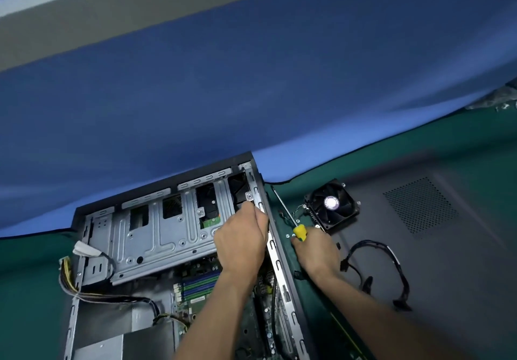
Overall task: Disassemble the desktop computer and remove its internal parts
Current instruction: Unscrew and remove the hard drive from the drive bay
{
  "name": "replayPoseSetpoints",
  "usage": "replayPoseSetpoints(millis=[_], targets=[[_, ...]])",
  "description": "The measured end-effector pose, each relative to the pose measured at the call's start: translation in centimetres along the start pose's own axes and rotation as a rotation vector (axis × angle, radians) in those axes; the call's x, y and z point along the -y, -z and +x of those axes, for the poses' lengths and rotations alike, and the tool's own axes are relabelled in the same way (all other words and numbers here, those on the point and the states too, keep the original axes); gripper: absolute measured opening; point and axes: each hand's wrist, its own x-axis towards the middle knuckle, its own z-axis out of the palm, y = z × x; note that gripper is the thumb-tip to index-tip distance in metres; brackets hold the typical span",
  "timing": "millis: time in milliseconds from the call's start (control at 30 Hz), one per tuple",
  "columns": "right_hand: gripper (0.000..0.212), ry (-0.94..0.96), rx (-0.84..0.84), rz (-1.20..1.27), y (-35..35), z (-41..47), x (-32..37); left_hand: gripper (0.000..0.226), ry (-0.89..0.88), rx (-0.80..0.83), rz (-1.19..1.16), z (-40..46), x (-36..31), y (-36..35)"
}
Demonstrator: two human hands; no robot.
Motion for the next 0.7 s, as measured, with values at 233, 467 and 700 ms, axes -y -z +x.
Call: replayPoseSetpoints(millis=[233,467,700], targets=[[0.023,-0.011,0.004,-0.154,-1.4,0.9,-0.3,0.025,-0.031,-0.031,-0.051,0.2,0.5,-0.4],[0.028,0.022,-0.005,0.205,0.5,-0.2,-0.4,0.024,-0.021,-0.021,-0.065,0.1,0.6,-0.3],[0.033,0.306,-0.046,0.416,4.4,-3.1,5.3,0.03,0.418,0.029,-0.646,-0.6,-0.8,2.0]])
